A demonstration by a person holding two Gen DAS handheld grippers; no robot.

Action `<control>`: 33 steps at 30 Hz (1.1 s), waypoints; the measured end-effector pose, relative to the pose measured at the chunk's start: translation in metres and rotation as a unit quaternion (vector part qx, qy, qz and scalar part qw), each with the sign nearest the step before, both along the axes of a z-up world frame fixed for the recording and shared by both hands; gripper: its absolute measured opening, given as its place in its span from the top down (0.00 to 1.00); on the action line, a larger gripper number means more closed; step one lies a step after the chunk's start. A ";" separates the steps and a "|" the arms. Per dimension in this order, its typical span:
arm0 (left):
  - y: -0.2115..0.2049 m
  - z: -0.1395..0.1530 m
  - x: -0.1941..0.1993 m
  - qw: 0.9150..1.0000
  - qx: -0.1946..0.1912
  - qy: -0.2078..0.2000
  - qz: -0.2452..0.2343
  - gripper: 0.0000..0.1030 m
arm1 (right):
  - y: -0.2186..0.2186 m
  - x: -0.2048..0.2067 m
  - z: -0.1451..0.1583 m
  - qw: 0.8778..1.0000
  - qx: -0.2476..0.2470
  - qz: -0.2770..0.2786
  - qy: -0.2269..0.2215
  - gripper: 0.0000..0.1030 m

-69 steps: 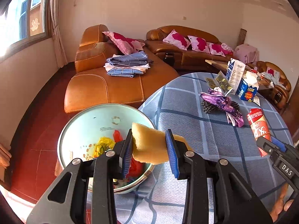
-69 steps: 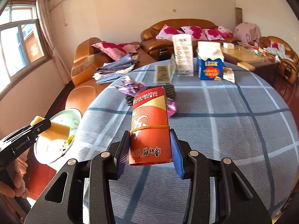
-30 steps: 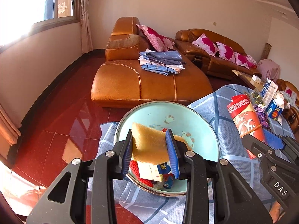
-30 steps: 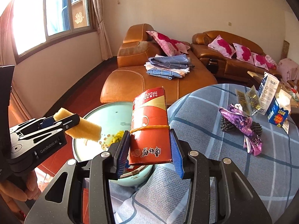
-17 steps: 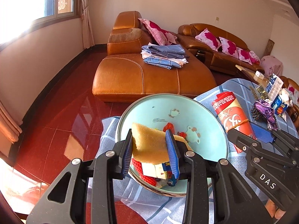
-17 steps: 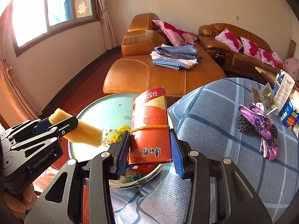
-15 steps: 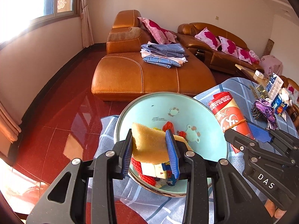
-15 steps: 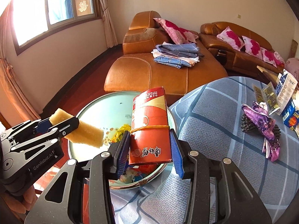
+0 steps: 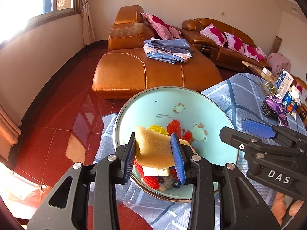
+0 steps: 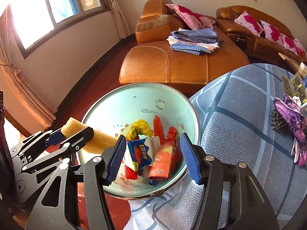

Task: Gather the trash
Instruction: 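Lower both items into the bin and open both grippers, then move both grippers back toward the purple wrapper on the table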

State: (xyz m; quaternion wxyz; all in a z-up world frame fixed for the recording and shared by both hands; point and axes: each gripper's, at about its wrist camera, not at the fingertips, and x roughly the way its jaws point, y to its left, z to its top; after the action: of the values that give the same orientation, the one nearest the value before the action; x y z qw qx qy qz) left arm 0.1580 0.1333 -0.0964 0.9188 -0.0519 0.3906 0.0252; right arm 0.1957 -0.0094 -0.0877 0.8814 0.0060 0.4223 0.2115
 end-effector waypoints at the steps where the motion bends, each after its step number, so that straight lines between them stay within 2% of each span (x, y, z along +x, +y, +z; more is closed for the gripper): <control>1: 0.000 0.000 0.000 1.000 0.000 0.001 0.000 0.65 | -0.003 -0.001 0.002 1.000 0.003 -0.003 -0.002 0.41; 12: -0.010 -0.004 -0.003 1.000 0.012 -0.007 -0.012 0.63 | -0.038 -0.033 0.011 0.998 0.014 -0.060 -0.034 0.41; 14: -0.013 -0.004 -0.005 1.000 0.012 -0.012 -0.017 0.50 | -0.042 -0.037 0.011 0.997 0.014 -0.067 -0.037 0.41; 16: -0.015 -0.002 -0.007 1.000 0.013 -0.021 -0.019 0.28 | -0.047 -0.040 0.012 0.997 0.016 -0.072 -0.039 0.41; 17: -0.015 -0.001 -0.008 0.999 0.013 -0.024 -0.017 0.26 | -0.049 -0.042 0.013 0.996 0.017 -0.075 -0.038 0.41; 24: -0.010 0.004 -0.012 0.999 0.013 -0.029 0.013 0.22 | -0.069 -0.051 0.005 0.994 0.018 -0.106 -0.035 0.41; 30: -0.030 0.006 -0.017 0.999 0.021 -0.028 -0.013 0.22 | -0.102 -0.058 0.000 0.990 0.019 -0.140 -0.027 0.42; 33: -0.036 0.005 -0.019 1.000 0.011 -0.019 -0.020 0.22 | -0.125 -0.063 -0.001 0.987 0.015 -0.160 -0.027 0.42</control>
State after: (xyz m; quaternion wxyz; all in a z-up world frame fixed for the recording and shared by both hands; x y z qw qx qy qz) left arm 0.1394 0.0972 -0.0911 0.9269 -0.0345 0.3735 0.0097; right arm 0.1326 -0.1345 -0.0885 0.9149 0.0803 0.3885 0.0743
